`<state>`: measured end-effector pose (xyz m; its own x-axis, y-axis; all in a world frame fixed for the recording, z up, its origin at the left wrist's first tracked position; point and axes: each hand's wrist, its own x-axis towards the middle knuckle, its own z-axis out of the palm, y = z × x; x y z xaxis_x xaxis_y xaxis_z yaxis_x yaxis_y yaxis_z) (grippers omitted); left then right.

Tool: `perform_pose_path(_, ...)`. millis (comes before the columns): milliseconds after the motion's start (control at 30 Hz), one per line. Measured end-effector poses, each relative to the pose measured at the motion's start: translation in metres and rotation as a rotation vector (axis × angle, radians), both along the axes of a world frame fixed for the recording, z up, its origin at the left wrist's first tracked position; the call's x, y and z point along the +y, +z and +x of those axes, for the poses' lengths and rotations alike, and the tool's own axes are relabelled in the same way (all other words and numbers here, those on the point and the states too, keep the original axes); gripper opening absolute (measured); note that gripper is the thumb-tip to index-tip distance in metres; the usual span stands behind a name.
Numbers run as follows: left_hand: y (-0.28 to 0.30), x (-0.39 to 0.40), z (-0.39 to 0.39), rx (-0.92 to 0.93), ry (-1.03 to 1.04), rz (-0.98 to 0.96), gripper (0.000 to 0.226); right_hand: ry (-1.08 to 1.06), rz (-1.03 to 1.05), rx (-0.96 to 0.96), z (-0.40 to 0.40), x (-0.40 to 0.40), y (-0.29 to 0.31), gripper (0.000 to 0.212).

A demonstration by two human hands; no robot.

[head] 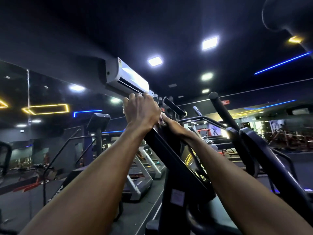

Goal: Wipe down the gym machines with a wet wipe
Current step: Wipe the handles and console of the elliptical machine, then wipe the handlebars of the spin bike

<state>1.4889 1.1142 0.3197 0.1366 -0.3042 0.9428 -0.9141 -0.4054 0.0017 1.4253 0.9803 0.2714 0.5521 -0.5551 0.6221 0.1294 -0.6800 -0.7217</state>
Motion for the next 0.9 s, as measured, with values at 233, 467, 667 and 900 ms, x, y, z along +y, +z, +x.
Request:
perform_pose_path(233,-0.018,-0.008,-0.009,-0.107,-0.004,-0.002,0.036,-0.088,-0.149,0.035,-0.011,0.015,-0.032,0.033)
perform_pose_path(467,-0.035,-0.006,-0.018,-0.140,-0.043,0.032,0.041,-0.232,-0.015,0.135,-0.018,-0.056,-0.059,0.093)
perform_pose_path(667,-0.049,-0.012,-0.026,-0.137,-0.135,-0.070,0.039,-0.097,0.038,0.057,-0.040,0.028,-0.056,0.033)
perform_pose_path(900,-0.060,-0.014,-0.026,-0.136,-0.192,-0.110,0.033,-0.266,0.228,0.227,-0.033,-0.123,-0.106,0.134)
